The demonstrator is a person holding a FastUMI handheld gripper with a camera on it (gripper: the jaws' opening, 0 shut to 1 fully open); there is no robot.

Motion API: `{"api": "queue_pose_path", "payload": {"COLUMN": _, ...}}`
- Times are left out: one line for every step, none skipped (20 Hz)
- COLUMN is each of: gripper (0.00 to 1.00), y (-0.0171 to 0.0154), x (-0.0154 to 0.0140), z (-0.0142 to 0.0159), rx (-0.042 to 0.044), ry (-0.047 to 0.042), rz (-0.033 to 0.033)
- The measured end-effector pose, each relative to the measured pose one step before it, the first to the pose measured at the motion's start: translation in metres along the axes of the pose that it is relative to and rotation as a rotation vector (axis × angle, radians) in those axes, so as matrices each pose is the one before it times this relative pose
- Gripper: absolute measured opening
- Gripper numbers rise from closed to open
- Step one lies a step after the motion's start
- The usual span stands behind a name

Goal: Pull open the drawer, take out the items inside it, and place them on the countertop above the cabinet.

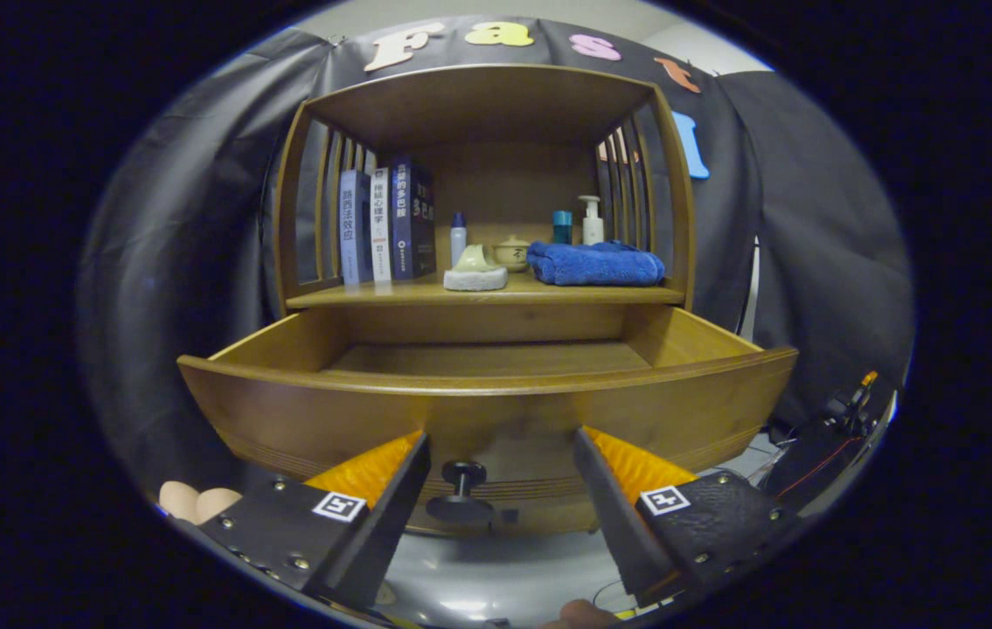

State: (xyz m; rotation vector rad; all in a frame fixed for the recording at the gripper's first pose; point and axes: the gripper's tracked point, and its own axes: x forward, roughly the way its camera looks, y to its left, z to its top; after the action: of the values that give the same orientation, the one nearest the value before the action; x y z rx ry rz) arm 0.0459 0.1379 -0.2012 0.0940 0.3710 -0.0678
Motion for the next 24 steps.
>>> {"api": "queue_pose_path", "payload": {"gripper": 0.99, "y": 0.00031, "x": 0.00147, "z": 0.00048, "rx": 0.00038, "ry": 0.00012, "rz": 0.00003}}
{"api": "queue_pose_path", "payload": {"gripper": 0.98, "y": -0.00024, "x": 0.00025, "z": 0.00004, "rx": -0.00033, "ry": -0.00122, "rz": 0.00009}}
{"api": "queue_pose_path", "payload": {"gripper": 0.98, "y": -0.00015, "x": 0.00096, "z": 0.00079, "rx": -0.00395, "ry": -0.00012, "rz": 0.00065}}
{"api": "queue_pose_path", "payload": {"gripper": 0.98, "y": 0.0003, "x": 0.0006, "z": -0.00009, "rx": -0.00176, "ry": 0.0007, "rz": 0.00035}}
{"api": "queue_pose_path", "payload": {"gripper": 0.98, "y": -0.00004, "x": 0.00126, "z": 0.00107, "rx": 0.00117, "ry": 0.00097, "rz": 0.00007}}
{"api": "queue_pose_path", "payload": {"gripper": 0.99, "y": -0.00013, "x": 0.00145, "z": 0.00099, "rx": 0.00112, "ry": -0.00112, "rz": 0.0001}}
{"api": "queue_pose_path", "payload": {"gripper": 0.98, "y": 0.0003, "x": 0.00203, "z": 0.00189, "rx": -0.00051, "ry": -0.00193, "rz": 0.00001}}
{"api": "queue_pose_path", "payload": {"gripper": 0.98, "y": 0.00059, "x": 0.00221, "z": 0.00262, "rx": 0.00173, "ry": -0.00719, "rz": -0.00006}}
{"api": "queue_pose_path", "payload": {"gripper": 0.99, "y": 0.00014, "x": 0.00126, "z": 0.00313, "rx": -0.00097, "ry": -0.00377, "rz": 0.00033}}
{"api": "queue_pose_path", "payload": {"gripper": 0.98, "y": 0.00025, "x": 0.0042, "z": 0.00356, "rx": 0.00194, "ry": -0.01306, "rz": -0.00173}}
{"api": "queue_pose_path", "payload": {"gripper": 0.99, "y": 0.00008, "x": 0.00096, "z": -0.00791, "rx": -0.00815, "ry": 0.03928, "rz": -0.00049}}
{"api": "queue_pose_path", "payload": {"gripper": 0.99, "y": 0.00139, "x": 0.00602, "z": 0.00353, "rx": 0.00593, "ry": -0.03046, "rz": -0.00055}}
{"api": "queue_pose_path", "payload": {"gripper": 0.99, "y": -0.00028, "x": 0.0015, "z": -0.00089, "rx": -0.00432, "ry": 0.02474, "rz": -0.00105}}
{"api": "queue_pose_path", "payload": {"gripper": 0.99, "y": -0.00017, "x": 0.00236, "z": 0.0102, "rx": 0.00744, "ry": -0.01479, "rz": 0.0005}}
{"api": "queue_pose_path", "payload": {"gripper": 0.99, "y": 0.00094, "x": 0.00716, "z": -0.00281, "rx": -0.00136, "ry": 0.02068, "rz": -0.00106}}
{"api": "queue_pose_path", "payload": {"gripper": 0.99, "y": 0.00027, "x": -0.0005, "z": 0.00241, "rx": 0.00278, "ry": -0.01533, "rz": -0.00121}}
{"api": "queue_pose_path", "payload": {"gripper": 0.99, "y": 0.00024, "x": 0.00488, "z": -0.00305, "rx": -0.00588, "ry": 0.02005, "rz": 0.00036}}
{"api": "queue_pose_path", "payload": {"gripper": 0.99, "y": -0.00027, "x": 0.00446, "z": 0.00503, "rx": 0.00339, "ry": -0.00519, "rz": -0.00332}}
{"api": "queue_pose_path", "payload": {"gripper": 0.99, "y": 0.00126, "x": 0.00478, "z": -0.00099, "rx": 0.0013, "ry": 0.01523, "rz": -0.00162}}
{"api": "queue_pose_path", "payload": {"gripper": 0.99, "y": 0.00098, "x": 0.00671, "z": 0.00289, "rx": 0.00323, "ry": -0.00033, "rz": -0.00305}}
{"api": "queue_pose_path", "payload": {"gripper": 0.99, "y": 0.00118, "x": 0.00628, "z": 0.00147, "rx": 0.00108, "ry": 0.00665, "rz": -0.00247}}
{"api": "queue_pose_path", "payload": {"gripper": 0.99, "y": 0.00058, "x": 0.00404, "z": 0.00016, "rx": -0.00023, "ry": 0.00315, "rz": -0.00282}}
{"api": "queue_pose_path", "payload": {"gripper": 0.99, "y": 0.00007, "x": 0.00295, "z": 0.00126, "rx": -0.00196, "ry": 0.00123, "rz": -0.00044}}
{"api": "queue_pose_path", "payload": {"gripper": 0.99, "y": 0.00067, "x": 0.00312, "z": 0.00084, "rx": -0.00319, "ry": -0.00133, "rz": 0.00282}}
